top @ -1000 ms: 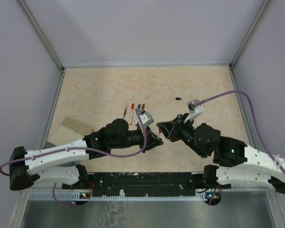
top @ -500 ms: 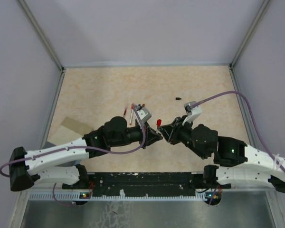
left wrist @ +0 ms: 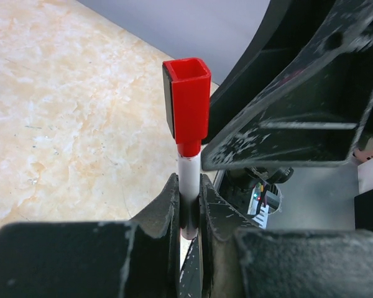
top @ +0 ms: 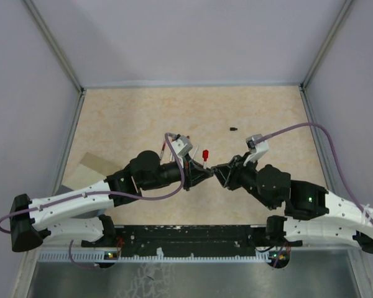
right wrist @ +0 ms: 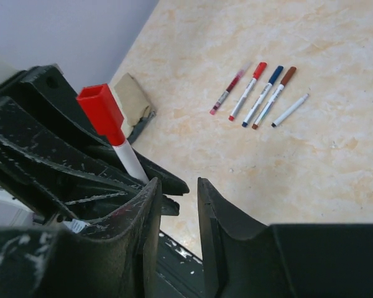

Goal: Insert the pens into the pen caps
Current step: Press the pen cap onto the pen.

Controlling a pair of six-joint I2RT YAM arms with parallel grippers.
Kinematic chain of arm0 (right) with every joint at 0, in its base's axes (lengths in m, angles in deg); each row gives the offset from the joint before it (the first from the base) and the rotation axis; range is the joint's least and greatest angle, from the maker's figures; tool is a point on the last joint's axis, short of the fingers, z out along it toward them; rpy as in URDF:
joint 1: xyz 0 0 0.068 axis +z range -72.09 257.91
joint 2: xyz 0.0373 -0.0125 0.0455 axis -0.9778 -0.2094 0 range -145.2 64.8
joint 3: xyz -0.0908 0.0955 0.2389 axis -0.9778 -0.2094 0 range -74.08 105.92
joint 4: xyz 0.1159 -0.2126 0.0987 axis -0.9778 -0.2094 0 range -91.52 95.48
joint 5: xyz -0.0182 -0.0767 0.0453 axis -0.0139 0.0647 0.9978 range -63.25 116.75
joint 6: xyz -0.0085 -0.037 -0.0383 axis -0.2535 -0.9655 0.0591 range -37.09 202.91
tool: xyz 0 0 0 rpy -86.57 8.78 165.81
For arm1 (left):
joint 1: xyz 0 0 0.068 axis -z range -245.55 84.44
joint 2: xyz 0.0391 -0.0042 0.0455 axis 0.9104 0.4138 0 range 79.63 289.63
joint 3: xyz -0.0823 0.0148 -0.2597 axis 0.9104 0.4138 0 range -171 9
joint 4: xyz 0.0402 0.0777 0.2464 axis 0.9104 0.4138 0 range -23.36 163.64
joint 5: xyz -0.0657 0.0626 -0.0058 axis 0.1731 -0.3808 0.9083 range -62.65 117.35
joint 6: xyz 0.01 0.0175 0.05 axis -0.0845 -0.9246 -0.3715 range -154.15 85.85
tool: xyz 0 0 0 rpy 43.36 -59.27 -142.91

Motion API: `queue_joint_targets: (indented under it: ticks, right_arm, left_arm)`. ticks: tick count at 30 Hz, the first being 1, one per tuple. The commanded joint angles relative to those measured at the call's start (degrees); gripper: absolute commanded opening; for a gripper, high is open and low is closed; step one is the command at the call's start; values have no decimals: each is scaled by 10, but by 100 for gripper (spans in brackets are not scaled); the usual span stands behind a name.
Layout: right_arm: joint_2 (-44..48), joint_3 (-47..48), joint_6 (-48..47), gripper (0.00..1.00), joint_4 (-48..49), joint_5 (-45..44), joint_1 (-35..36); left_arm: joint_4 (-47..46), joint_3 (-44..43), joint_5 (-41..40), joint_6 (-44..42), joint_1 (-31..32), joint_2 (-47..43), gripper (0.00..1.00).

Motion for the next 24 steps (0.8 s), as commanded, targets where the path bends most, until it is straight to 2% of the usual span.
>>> queue_joint_targets:
  ticks: [1, 6, 11, 24]
  right_arm:
    - [33, 2, -39, 31, 71, -4, 3]
    - [40, 15, -82, 39, 123, -3, 3]
    - [-17, 76, -96, 44, 92, -16, 3]
    - [-96, 139, -119, 47, 71, -30, -2]
  left_arm:
    - [-26, -11, 1, 1, 0, -10, 0]
    - [-26, -11, 5, 1, 0, -6, 0]
    - [-26, -15, 13, 0, 0, 0, 0]
    - [-26, -19, 29, 1, 0, 6, 0]
